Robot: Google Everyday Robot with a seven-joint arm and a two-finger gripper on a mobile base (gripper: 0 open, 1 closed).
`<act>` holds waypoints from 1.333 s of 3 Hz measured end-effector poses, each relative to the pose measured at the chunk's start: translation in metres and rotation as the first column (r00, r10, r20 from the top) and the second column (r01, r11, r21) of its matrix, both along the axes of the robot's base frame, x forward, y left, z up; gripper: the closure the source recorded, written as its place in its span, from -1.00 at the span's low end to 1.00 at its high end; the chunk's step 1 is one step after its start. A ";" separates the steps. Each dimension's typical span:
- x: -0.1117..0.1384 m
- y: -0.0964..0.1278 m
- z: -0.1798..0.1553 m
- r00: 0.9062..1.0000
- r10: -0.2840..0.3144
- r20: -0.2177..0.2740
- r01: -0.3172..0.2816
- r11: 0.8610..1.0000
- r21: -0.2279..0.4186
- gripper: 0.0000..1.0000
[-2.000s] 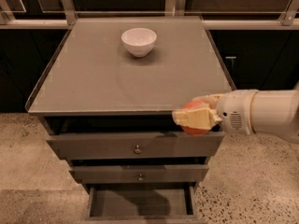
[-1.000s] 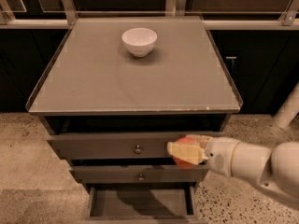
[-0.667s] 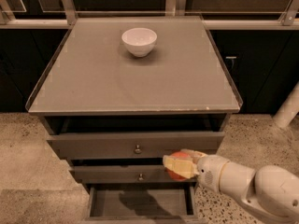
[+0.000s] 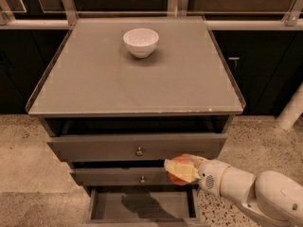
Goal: Place apple into bottom drawer
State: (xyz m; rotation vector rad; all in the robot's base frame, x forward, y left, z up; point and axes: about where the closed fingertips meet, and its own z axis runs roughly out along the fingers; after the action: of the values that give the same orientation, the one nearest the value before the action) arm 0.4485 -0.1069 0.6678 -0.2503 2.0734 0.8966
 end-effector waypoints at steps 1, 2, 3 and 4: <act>0.003 -0.008 -0.023 0.999 -0.040 -0.022 0.039 0.999 -0.029 1.00; 0.009 -0.031 -0.093 0.985 -0.144 -0.096 0.133 0.984 -0.116 1.00; 0.013 -0.052 -0.158 0.957 -0.242 -0.161 0.212 0.959 -0.187 1.00; 0.017 -0.057 -0.159 0.953 -0.263 -0.152 0.231 0.952 -0.201 1.00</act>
Offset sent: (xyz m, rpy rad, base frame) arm 0.0160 -0.0735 -0.1969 -0.2415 0.2309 -0.2998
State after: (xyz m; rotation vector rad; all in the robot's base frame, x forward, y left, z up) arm 0.4656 -0.1636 0.5083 -0.0024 2.2942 0.5958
